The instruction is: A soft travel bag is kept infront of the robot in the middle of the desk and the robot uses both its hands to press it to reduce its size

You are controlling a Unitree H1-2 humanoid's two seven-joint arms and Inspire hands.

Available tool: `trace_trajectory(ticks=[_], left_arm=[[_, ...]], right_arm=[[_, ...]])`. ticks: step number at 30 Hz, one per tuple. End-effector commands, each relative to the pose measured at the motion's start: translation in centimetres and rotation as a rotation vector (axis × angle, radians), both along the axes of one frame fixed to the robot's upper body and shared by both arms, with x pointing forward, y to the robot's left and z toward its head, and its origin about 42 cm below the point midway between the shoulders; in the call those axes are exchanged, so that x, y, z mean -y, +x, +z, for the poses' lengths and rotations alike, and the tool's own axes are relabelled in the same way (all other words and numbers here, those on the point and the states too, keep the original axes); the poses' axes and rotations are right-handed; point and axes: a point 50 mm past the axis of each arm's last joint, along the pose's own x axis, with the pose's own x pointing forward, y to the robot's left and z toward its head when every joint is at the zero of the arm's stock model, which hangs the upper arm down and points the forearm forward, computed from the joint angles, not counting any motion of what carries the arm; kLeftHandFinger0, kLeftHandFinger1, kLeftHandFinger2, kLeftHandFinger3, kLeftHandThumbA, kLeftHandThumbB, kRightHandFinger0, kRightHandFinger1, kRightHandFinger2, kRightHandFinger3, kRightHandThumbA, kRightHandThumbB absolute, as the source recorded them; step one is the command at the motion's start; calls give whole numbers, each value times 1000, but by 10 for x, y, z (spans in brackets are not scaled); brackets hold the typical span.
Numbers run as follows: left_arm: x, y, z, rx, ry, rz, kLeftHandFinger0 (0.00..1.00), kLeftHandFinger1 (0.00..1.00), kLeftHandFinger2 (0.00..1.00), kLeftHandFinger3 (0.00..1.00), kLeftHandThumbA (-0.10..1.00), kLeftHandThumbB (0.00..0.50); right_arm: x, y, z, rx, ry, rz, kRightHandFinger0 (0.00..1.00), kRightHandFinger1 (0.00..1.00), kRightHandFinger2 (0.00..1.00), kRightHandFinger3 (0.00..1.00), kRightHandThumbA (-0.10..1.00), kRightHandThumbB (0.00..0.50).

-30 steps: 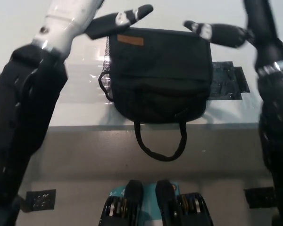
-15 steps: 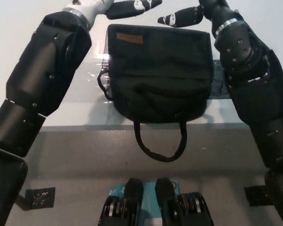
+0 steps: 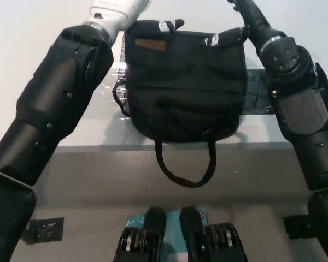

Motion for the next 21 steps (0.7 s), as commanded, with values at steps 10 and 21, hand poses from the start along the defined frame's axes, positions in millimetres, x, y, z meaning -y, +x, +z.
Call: trace_trajectory(ticks=[10,21], left_arm=[[-9,7,0,32,7,35,1000,1000,1000,1000,1000,0],[2,16,-3,-2,32,53,1000,1000,1000,1000,1000,26]], right_arm=[[22,5,-2,35,80,10,1000,1000,1000,1000,1000,255],[-4,11,23,88,-108,27,1000,1000,1000,1000,1000,251]])
